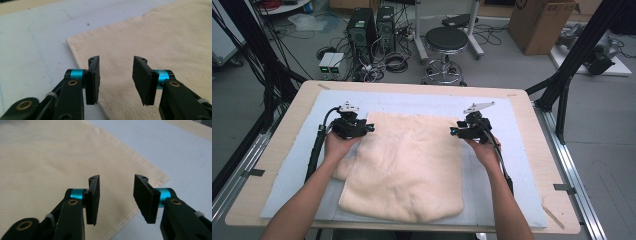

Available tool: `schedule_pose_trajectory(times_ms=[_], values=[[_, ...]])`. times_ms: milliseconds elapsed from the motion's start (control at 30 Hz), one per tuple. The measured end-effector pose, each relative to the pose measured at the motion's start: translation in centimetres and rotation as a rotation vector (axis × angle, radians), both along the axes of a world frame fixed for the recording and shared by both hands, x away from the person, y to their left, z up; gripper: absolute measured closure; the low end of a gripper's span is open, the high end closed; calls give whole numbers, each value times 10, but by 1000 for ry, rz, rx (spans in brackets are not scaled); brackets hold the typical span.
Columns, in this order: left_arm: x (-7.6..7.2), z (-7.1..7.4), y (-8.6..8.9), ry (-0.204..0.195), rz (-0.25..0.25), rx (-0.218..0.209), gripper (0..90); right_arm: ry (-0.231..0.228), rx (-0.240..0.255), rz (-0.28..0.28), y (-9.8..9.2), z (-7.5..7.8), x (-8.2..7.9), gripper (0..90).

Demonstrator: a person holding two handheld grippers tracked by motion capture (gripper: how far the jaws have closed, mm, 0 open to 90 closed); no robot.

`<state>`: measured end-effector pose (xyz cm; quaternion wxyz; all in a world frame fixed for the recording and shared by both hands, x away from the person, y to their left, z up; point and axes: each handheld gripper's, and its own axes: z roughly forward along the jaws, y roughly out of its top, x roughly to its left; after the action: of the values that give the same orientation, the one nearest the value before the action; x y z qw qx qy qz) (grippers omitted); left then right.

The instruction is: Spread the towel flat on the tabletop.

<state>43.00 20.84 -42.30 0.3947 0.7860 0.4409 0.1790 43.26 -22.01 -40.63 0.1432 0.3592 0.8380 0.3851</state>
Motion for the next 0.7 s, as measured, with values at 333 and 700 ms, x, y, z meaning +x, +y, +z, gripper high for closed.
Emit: schedule_pose_trajectory(times_ms=[333,700], values=[[10,-17,1,28,23,55,591,33,-60,-79,0,-32,21,597],[9,-16,-10,59,59,24,855,72,-58,-58,4,-29,21,846]])
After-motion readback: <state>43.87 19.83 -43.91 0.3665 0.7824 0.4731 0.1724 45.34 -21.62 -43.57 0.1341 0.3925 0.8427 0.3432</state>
